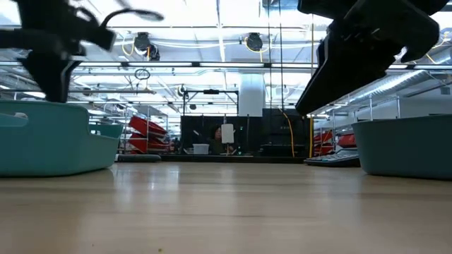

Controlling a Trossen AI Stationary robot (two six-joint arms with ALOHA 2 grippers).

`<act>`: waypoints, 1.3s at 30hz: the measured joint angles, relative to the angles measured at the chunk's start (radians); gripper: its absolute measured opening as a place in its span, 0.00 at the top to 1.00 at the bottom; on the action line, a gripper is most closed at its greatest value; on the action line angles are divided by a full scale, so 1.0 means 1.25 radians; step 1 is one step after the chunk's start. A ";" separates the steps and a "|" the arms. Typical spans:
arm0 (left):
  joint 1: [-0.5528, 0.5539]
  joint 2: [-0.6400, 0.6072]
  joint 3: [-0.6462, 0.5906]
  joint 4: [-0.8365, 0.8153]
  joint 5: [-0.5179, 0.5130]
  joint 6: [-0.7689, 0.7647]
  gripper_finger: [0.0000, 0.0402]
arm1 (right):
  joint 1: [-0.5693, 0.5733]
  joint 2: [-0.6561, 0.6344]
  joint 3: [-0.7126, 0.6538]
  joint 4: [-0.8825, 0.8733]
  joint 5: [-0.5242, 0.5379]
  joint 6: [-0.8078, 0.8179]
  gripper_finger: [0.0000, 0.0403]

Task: Sort batteries
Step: Put the silver battery into the light blue bin, then return to Home Position

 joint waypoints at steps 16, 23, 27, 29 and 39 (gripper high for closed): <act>-0.119 -0.118 -0.029 0.199 -0.046 0.008 0.44 | 0.033 -0.235 0.000 -0.159 0.094 0.008 0.63; -0.166 -0.292 -0.043 0.421 -0.159 0.205 0.47 | 0.066 -0.444 -0.049 -0.140 0.187 -0.063 0.68; -0.170 -0.413 -0.129 0.526 -0.197 0.304 0.51 | 0.049 -0.599 -0.193 -0.061 0.193 -0.060 0.73; -0.162 -0.480 -0.188 0.605 -0.198 0.347 0.54 | 0.031 -0.690 -0.285 0.039 0.182 -0.084 0.77; -0.045 -0.660 -0.425 0.994 -0.111 0.549 0.67 | -0.129 -1.088 -0.678 0.593 -0.072 -0.350 0.97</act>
